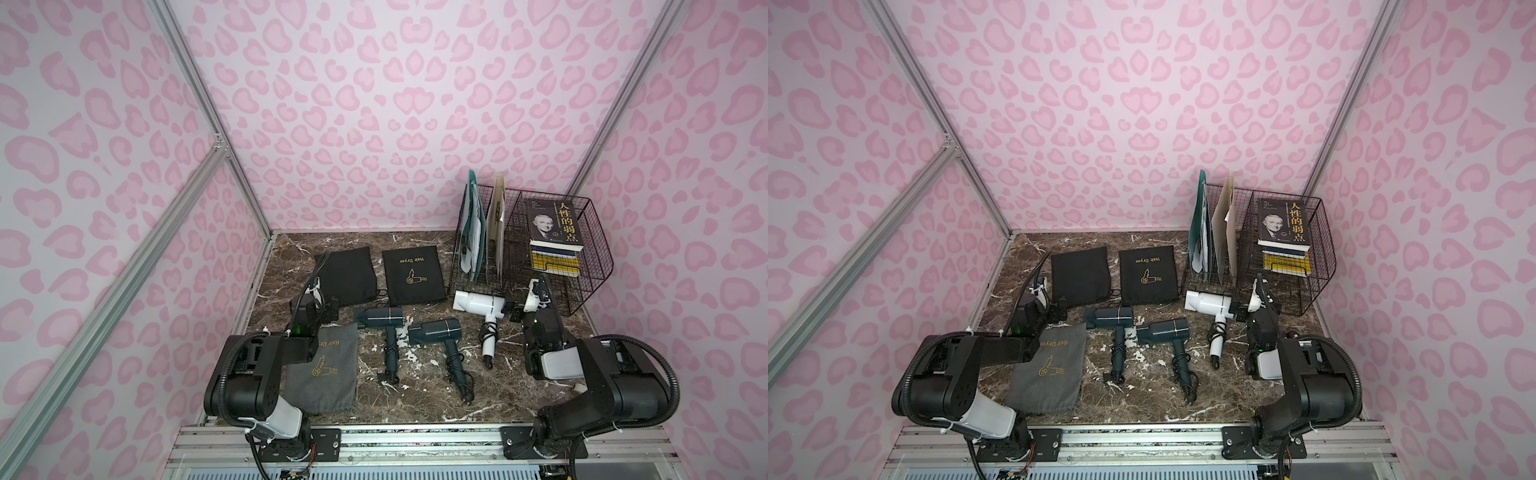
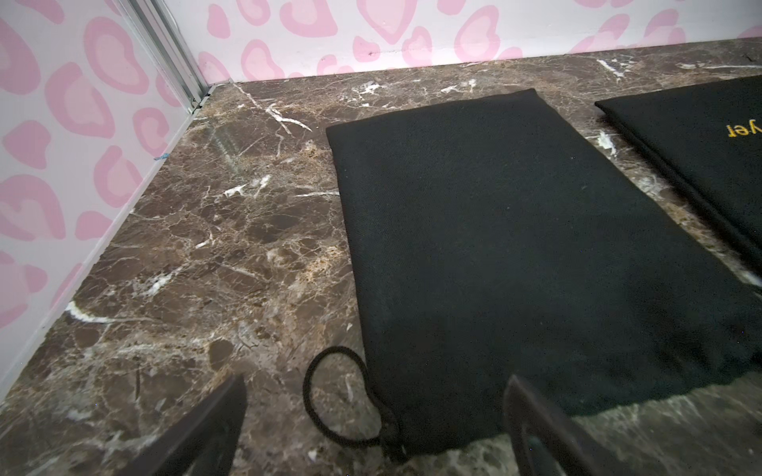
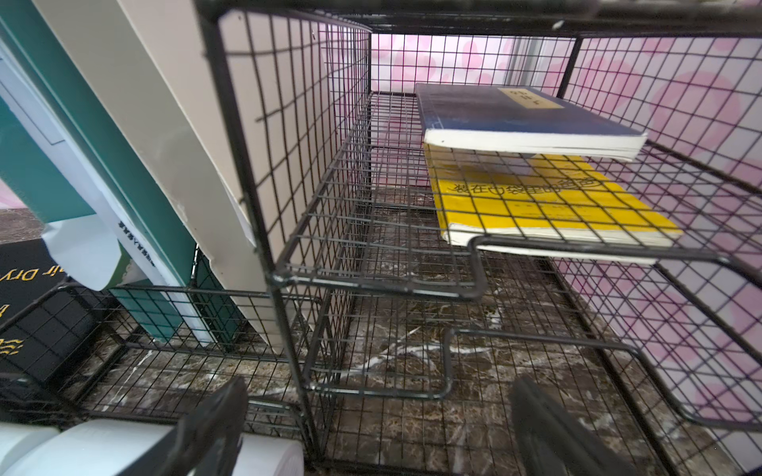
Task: Pack away hair dryers
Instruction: Pick up the hair dryer from the center of the board.
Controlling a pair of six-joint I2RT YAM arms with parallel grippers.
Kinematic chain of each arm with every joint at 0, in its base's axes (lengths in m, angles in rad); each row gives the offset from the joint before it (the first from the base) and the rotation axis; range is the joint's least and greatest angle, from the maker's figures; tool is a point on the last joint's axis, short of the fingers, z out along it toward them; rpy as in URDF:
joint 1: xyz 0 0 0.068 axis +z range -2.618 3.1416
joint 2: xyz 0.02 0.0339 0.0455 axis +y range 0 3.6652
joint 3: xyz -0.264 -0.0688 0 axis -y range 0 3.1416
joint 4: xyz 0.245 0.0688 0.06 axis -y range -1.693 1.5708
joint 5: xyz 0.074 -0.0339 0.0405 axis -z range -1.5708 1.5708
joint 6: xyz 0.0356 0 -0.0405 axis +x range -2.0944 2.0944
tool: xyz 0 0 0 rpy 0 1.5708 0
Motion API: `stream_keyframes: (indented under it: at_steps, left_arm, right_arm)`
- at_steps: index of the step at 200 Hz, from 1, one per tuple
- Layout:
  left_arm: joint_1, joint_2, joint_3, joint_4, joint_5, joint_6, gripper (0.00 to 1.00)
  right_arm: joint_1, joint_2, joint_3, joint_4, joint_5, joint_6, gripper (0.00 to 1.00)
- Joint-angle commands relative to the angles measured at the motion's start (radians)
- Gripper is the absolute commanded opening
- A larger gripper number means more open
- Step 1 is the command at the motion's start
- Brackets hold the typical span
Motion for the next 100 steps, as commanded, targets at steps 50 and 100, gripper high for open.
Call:
stream_keyframes:
  at_steps: [50,100]
  left_arm:
    - [0.001,0.005,0.017,0.046,0.024,0.012,0.99]
    - [0.010,-0.013,0.027,0.017,0.057,0.014,0.99]
  right_arm:
    - [-0.003,0.002,0.001,0.045,0.002,-0.004,1.00]
    - [0.007,-0.131,0.024,-0.117,0.009,-0.014,1.00]
